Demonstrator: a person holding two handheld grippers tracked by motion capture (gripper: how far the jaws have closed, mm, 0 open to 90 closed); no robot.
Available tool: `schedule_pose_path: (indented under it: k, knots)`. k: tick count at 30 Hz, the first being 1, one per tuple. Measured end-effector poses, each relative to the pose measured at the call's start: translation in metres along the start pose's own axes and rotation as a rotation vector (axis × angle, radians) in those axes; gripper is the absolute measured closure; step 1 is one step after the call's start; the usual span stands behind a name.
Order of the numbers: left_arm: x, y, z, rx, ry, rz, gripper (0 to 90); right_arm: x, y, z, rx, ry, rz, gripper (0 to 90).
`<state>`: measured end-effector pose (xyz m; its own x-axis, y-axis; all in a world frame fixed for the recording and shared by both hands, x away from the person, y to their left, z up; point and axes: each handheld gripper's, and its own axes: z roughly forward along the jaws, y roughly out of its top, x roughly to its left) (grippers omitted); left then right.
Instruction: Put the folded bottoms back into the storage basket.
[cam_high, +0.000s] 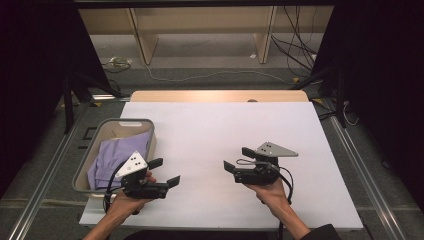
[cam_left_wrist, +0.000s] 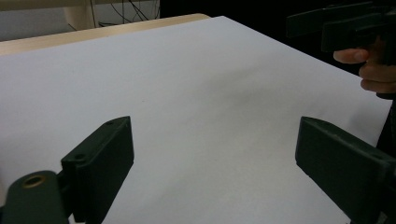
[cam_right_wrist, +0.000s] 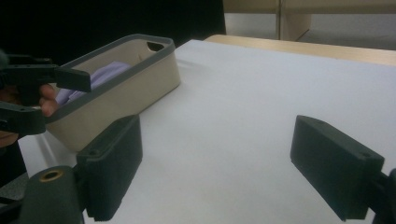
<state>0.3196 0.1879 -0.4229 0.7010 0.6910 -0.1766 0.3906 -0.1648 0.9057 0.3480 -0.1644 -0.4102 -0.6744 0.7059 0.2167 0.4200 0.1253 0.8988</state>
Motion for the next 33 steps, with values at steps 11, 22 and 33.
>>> schedule_pose_path:
  k: [11, 22, 33]
  knots:
    - [-0.002, 0.000, -0.002, -0.012, -0.007, 0.001, 10.1, 0.003, -0.004, -0.011, 0.003, -0.030, -0.033, 16.1]
    - [-0.001, -0.001, -0.006, -0.014, -0.007, 0.007, 9.2, 0.008, -0.009, -0.019, 0.012, -0.053, -0.045, 13.8]
    - [-0.003, -0.002, -0.010, -0.015, -0.010, 0.009, 8.2, 0.011, -0.013, -0.026, 0.019, -0.056, -0.039, 12.2]
